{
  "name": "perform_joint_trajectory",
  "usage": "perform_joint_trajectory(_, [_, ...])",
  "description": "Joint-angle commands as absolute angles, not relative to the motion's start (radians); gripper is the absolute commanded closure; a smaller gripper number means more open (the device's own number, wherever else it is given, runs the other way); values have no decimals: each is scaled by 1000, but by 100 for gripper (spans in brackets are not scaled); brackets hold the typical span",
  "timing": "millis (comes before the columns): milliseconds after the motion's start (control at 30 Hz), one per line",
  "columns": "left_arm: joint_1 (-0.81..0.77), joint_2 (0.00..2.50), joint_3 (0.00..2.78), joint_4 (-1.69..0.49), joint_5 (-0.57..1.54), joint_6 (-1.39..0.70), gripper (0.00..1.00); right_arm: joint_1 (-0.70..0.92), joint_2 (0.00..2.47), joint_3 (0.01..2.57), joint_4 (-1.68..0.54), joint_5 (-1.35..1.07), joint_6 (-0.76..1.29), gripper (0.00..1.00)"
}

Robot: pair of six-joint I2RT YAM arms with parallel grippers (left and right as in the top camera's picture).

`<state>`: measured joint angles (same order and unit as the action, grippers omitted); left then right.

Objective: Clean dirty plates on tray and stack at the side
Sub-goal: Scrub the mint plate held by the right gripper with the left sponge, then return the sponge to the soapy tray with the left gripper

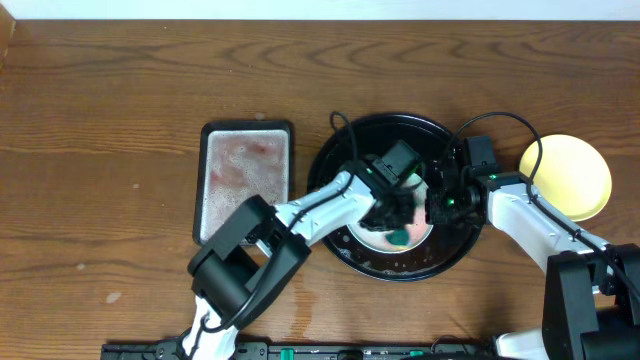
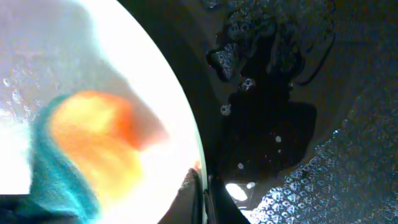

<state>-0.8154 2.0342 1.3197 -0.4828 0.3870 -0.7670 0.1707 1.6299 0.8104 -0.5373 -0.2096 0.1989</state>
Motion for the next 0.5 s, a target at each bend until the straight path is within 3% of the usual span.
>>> perform_joint_trajectory(0, [-763,2042,1261,-610,128,-778,93,178,1655,804,-538,-154,177,99])
perform_joint_trajectory(200, [-743,1934,1261,-662,-194,-679,92,178,1655,804,-538,-154,177,99])
perform_joint_trajectory(467, [-745,1726,1262,-673,-224,-666,93,178,1655,804,-541,-154,177,99])
